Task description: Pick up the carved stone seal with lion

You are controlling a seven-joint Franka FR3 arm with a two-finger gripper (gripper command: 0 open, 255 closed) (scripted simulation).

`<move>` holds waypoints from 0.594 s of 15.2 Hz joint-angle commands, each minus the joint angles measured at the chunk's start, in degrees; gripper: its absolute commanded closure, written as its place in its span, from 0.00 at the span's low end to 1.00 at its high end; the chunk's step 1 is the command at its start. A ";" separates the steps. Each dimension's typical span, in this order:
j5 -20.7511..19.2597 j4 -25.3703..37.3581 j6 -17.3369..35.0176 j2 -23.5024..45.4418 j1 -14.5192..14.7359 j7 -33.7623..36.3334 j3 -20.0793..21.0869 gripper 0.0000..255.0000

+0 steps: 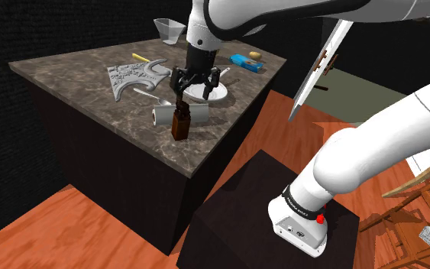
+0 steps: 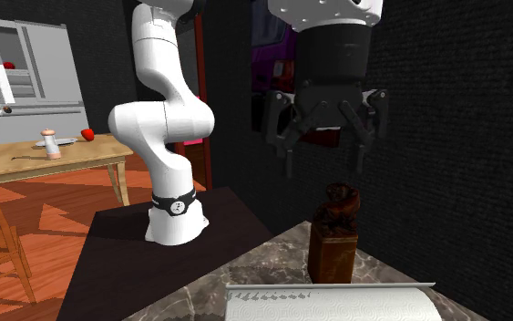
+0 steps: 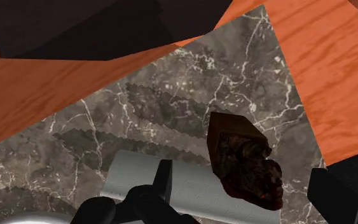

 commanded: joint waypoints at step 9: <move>-2.27 -1.20 8.66 6.61 -0.68 4.90 2.28 0.00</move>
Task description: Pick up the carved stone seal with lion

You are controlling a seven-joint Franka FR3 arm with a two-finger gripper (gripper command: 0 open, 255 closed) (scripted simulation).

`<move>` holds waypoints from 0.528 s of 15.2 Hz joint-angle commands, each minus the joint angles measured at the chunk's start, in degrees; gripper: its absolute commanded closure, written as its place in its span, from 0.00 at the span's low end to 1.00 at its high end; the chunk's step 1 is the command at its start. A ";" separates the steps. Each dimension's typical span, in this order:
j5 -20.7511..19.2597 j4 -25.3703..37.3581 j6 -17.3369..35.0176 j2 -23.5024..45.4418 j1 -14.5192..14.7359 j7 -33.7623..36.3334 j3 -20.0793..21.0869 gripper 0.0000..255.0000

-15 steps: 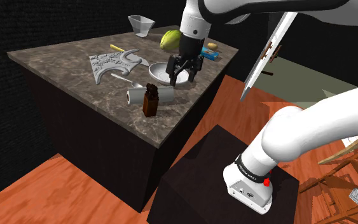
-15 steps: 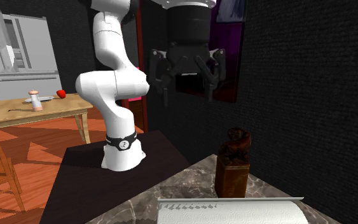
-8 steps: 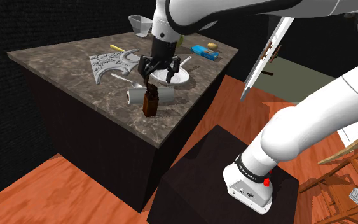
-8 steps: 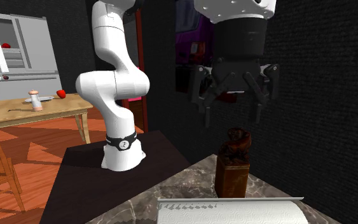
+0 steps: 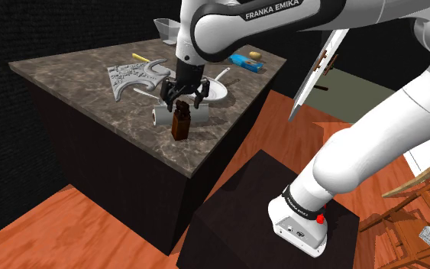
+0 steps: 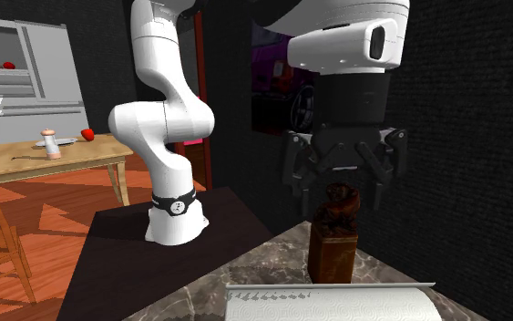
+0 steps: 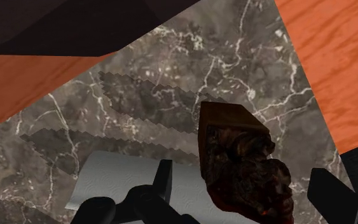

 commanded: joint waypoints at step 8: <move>-0.07 -0.43 0.77 0.33 0.02 0.15 0.12 1.00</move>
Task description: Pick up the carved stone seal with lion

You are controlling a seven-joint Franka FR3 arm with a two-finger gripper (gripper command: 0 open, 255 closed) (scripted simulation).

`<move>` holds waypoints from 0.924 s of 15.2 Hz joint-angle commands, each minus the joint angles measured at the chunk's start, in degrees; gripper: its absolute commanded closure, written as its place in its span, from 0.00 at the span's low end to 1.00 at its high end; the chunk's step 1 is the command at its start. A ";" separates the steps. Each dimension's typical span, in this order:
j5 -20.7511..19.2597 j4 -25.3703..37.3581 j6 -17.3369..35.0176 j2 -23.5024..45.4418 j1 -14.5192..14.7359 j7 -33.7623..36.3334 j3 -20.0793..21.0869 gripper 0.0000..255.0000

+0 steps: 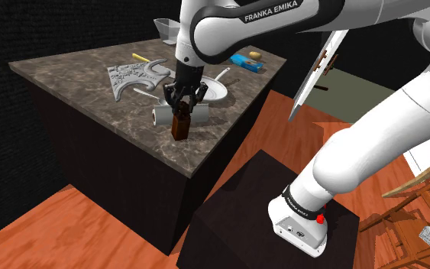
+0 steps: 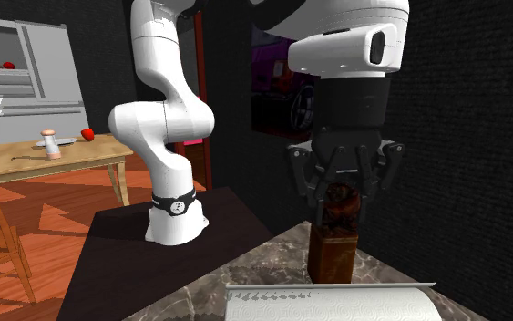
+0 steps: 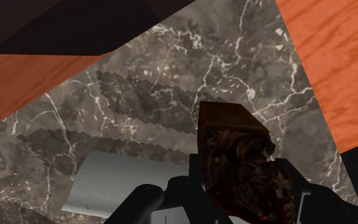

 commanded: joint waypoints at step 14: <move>0.50 6.03 -8.85 -2.73 -0.04 -0.53 -0.79 1.00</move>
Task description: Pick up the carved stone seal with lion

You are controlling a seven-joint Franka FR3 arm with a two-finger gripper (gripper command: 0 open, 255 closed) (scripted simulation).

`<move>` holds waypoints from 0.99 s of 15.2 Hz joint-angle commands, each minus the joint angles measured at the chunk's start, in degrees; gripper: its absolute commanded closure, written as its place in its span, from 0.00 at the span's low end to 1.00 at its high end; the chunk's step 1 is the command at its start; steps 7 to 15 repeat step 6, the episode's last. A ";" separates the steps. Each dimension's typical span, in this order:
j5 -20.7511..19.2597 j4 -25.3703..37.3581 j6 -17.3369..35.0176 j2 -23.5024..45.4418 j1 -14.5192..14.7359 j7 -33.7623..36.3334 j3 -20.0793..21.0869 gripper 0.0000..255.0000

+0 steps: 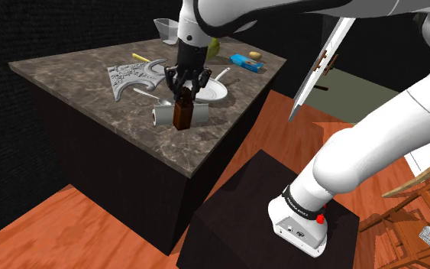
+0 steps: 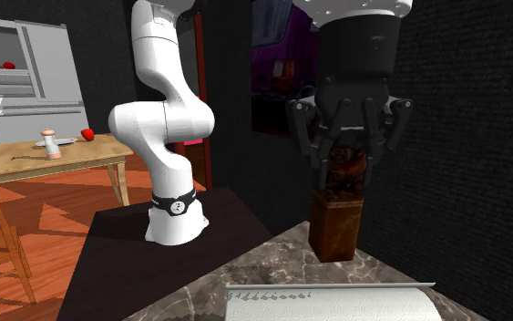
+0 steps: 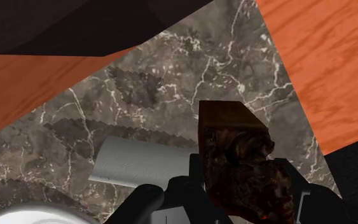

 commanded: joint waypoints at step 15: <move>0.07 3.43 -4.28 -0.88 -0.06 -0.10 -0.34 1.00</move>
